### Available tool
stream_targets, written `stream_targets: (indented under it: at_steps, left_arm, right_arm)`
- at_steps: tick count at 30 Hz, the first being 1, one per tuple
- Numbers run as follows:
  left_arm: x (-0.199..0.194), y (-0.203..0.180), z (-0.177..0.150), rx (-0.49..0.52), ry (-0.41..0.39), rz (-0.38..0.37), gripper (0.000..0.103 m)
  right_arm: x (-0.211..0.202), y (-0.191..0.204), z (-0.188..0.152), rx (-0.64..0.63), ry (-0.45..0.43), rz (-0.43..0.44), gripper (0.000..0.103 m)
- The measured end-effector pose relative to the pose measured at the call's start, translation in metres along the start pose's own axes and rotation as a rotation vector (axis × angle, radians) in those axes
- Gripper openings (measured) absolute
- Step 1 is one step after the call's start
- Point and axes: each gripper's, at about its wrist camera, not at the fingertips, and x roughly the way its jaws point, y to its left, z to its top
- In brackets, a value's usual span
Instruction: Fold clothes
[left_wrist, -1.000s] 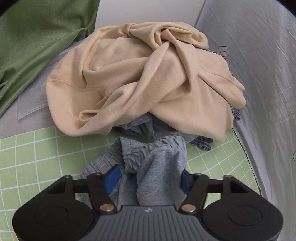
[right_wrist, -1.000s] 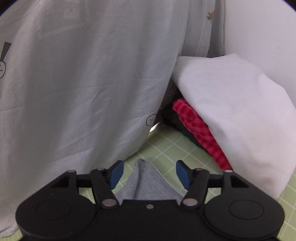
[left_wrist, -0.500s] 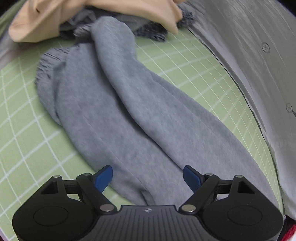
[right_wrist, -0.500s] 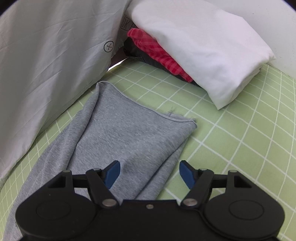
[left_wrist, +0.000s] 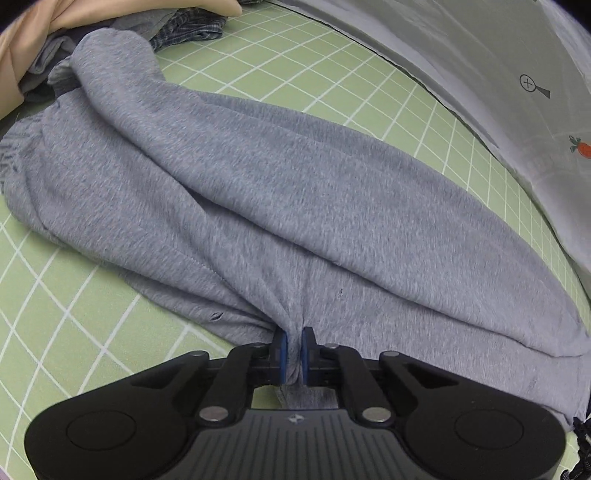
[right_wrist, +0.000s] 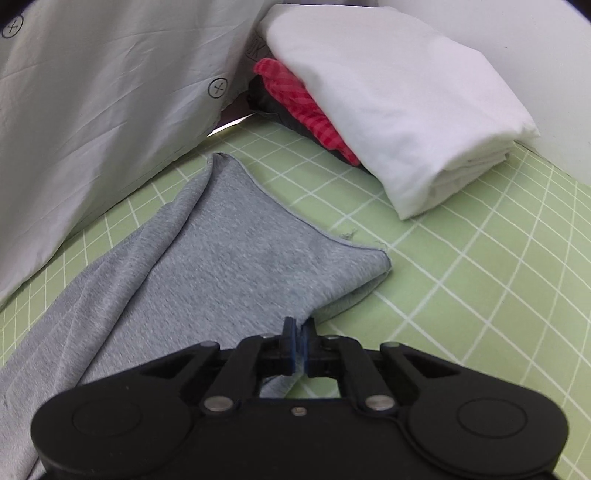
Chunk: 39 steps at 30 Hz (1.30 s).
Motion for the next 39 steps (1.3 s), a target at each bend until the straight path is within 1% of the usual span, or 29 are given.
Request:
stream_targets:
  at_steps: [6,10,12,15,18,21,22,23,25,26,27,30,31,34,39]
  left_arm:
    - [-0.024,0.033,-0.038,-0.059,-0.013,-0.025,0.008]
    - [-0.038,0.057,-0.071,-0.089,-0.009,-0.007,0.008]
    - [-0.042,0.066,-0.085,-0.096,-0.007,0.002,0.008]
    - [-0.046,0.077,-0.102,-0.126,-0.011,-0.009,0.008]
    - [-0.048,0.079,-0.109,-0.143,-0.025,-0.015,0.012]
    - [-0.056,0.073,-0.107,-0.127,-0.052,-0.007,0.015]
    - [-0.061,0.071,-0.106,-0.125,-0.069,-0.011,0.021]
    - [-0.066,0.069,-0.104,-0.125,-0.087,-0.013,0.024]
    - [-0.076,0.066,-0.098,-0.126,-0.131,-0.018,0.032]
    - [-0.081,0.066,-0.094,-0.127,-0.15,-0.022,0.033]
    - [-0.084,0.065,-0.09,-0.13,-0.165,-0.027,0.035]
    - [-0.086,0.064,-0.072,-0.152,-0.198,-0.038,0.037]
    - [-0.084,0.064,-0.066,-0.162,-0.202,-0.038,0.037]
    - [-0.075,0.061,-0.046,-0.196,-0.212,-0.042,0.041]
    - [-0.059,0.057,-0.018,-0.241,-0.216,-0.039,0.045]
  right_arm:
    - [-0.037,-0.058,-0.033,0.007,0.021,-0.004,0.003]
    - [-0.066,-0.099,-0.06,0.022,0.041,0.011,0.003]
    - [-0.078,-0.111,-0.074,0.005,0.04,0.011,0.003]
    - [-0.094,-0.129,-0.093,-0.03,0.034,0.011,0.004]
    - [-0.098,-0.131,-0.097,-0.077,0.036,0.014,0.007]
    - [-0.102,-0.128,-0.093,-0.097,0.033,-0.013,0.013]
    - [-0.105,-0.126,-0.091,-0.1,0.024,-0.025,0.021]
    - [-0.108,-0.124,-0.09,-0.103,0.014,-0.036,0.024]
    - [-0.116,-0.118,-0.088,-0.109,-0.023,-0.049,0.038]
    - [-0.119,-0.114,-0.087,-0.11,-0.045,-0.051,0.04]
    - [-0.122,-0.109,-0.085,-0.11,-0.065,-0.055,0.045]
    - [-0.127,-0.091,-0.077,-0.106,-0.121,-0.062,0.061]
    - [-0.127,-0.085,-0.074,-0.102,-0.131,-0.05,0.064]
    - [-0.119,-0.065,-0.064,-0.078,-0.109,0.039,0.066]
    - [-0.091,-0.031,-0.06,-0.028,-0.009,0.146,0.066]
